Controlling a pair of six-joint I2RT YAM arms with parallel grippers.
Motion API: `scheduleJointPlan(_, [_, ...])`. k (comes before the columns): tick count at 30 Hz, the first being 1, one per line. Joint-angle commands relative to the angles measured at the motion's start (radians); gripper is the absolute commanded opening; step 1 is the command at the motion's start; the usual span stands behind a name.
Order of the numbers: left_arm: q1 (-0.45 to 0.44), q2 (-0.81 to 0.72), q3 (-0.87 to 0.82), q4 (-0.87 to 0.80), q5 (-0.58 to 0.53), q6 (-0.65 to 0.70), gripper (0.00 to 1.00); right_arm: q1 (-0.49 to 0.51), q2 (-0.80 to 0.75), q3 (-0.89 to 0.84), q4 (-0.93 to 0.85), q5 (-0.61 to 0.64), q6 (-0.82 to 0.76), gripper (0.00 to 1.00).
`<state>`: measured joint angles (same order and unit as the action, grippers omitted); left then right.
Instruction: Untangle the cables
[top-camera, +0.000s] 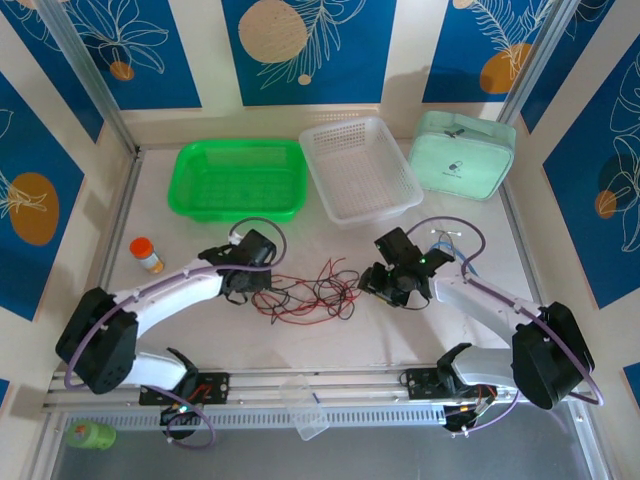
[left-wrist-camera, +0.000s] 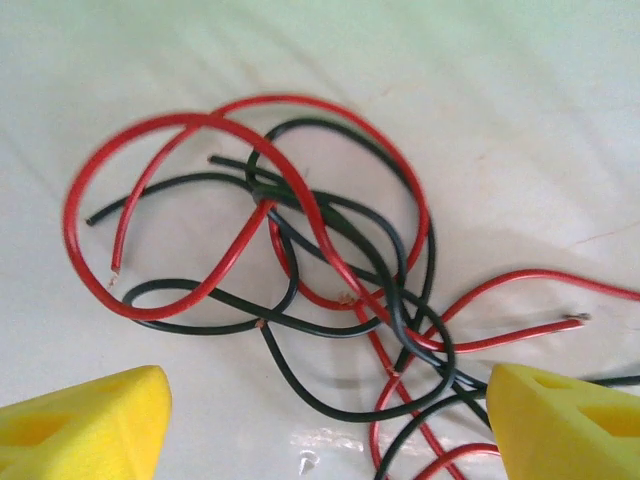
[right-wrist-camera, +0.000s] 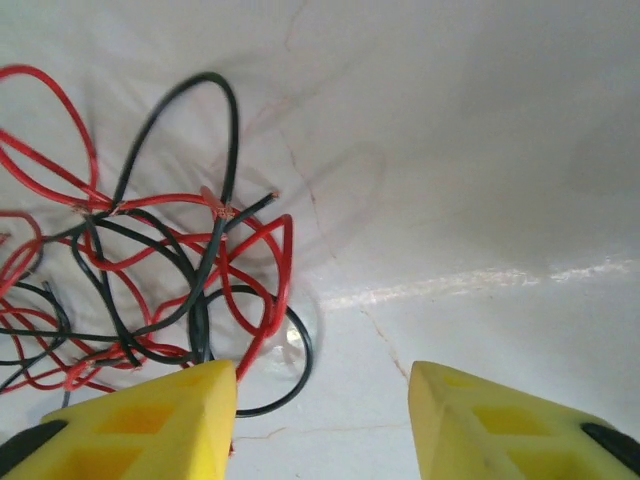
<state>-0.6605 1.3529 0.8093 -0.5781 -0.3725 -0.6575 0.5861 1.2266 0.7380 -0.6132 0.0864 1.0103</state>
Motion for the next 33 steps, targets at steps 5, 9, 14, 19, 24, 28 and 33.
scheduleJointPlan(5, [-0.008,-0.052,0.064,-0.102,0.026,0.047,0.83,0.111,0.051,0.170,-0.153,0.077,-0.096,0.64])
scheduleJointPlan(9, [-0.008,0.010,0.064,-0.087,0.049,0.045,0.83,0.167,0.218,0.308,-0.241,0.165,-0.138,0.73])
scheduleJointPlan(14, [-0.011,0.074,0.028,-0.025,0.054,0.028,0.83,0.190,0.420,0.404,-0.265,0.199,-0.156,0.84])
scheduleJointPlan(19, [-0.011,0.126,-0.018,0.029,0.028,0.002,0.83,0.202,0.547,0.398,-0.224,0.207,-0.129,0.90])
scheduleJointPlan(24, [0.000,0.233,-0.059,0.062,-0.030,-0.048,0.83,0.202,0.592,0.367,-0.201,0.239,-0.092,0.88])
scheduleJointPlan(28, [0.030,0.296,-0.112,0.101,-0.034,-0.084,0.83,0.193,0.561,0.339,-0.219,0.280,-0.077,0.87])
scheduleJointPlan(33, [0.054,0.286,-0.149,0.126,-0.033,-0.105,0.83,0.151,0.480,0.266,-0.243,0.321,-0.065,0.85])
